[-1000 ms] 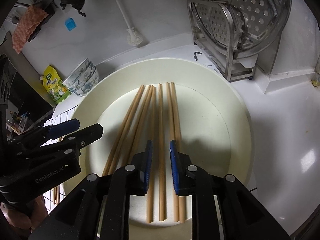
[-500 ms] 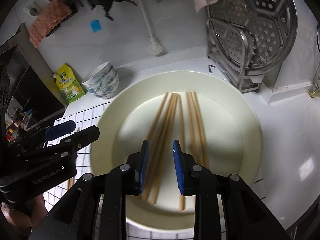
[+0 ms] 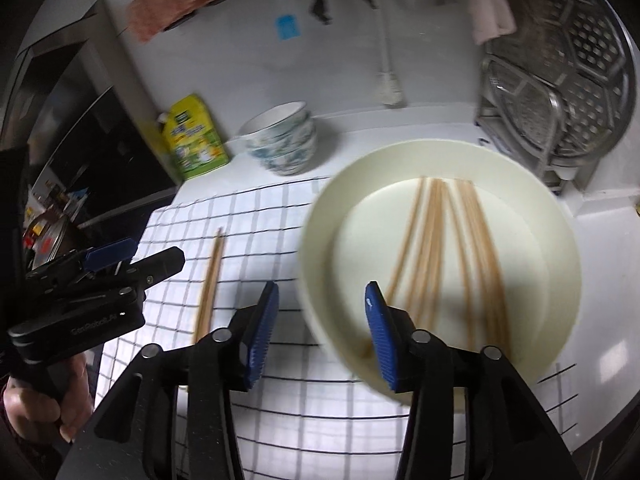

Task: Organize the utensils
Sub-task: 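Move both open grippers back to the remaining chopsticks, then lower both grippers onto the remaining chopsticks and spread them apart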

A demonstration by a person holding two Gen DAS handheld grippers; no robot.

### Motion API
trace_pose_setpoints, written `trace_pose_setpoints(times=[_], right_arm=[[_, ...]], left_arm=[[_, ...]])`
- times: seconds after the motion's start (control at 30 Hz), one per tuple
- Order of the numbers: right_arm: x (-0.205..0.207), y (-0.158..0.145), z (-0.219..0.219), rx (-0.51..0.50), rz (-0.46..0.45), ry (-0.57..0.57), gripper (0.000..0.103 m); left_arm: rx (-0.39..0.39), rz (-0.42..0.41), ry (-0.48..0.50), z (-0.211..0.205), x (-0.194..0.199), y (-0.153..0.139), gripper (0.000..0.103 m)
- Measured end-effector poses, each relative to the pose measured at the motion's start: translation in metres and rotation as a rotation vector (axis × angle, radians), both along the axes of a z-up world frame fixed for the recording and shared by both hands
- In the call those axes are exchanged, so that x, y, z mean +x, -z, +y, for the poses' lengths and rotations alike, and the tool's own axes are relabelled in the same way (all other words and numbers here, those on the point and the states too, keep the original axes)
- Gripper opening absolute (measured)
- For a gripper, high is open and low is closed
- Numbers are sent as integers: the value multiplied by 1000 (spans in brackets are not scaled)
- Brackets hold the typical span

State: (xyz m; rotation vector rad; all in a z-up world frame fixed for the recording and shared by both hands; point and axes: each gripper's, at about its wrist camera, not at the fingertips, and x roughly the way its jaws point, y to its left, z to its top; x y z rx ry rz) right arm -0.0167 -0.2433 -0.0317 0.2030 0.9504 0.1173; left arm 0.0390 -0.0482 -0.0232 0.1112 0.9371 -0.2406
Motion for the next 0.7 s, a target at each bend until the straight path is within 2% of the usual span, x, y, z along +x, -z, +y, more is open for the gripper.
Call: trace_pose_setpoints(times=[0.2,0.37,0.43,0.7], right_arm=[[-1,12,43,6,33,-70,47],[4,29,74,9,75,-106,48],[6,38,84,6,94,-115,48],[13,85,118,-23,173,-117,48]], left_arm=[[33,28,-69,53,-6,16,80],[24,72,-117,88,-6,36,82],[25,82,-125,98,-6,46,87],[31,140,-123,124,-3,83,87]])
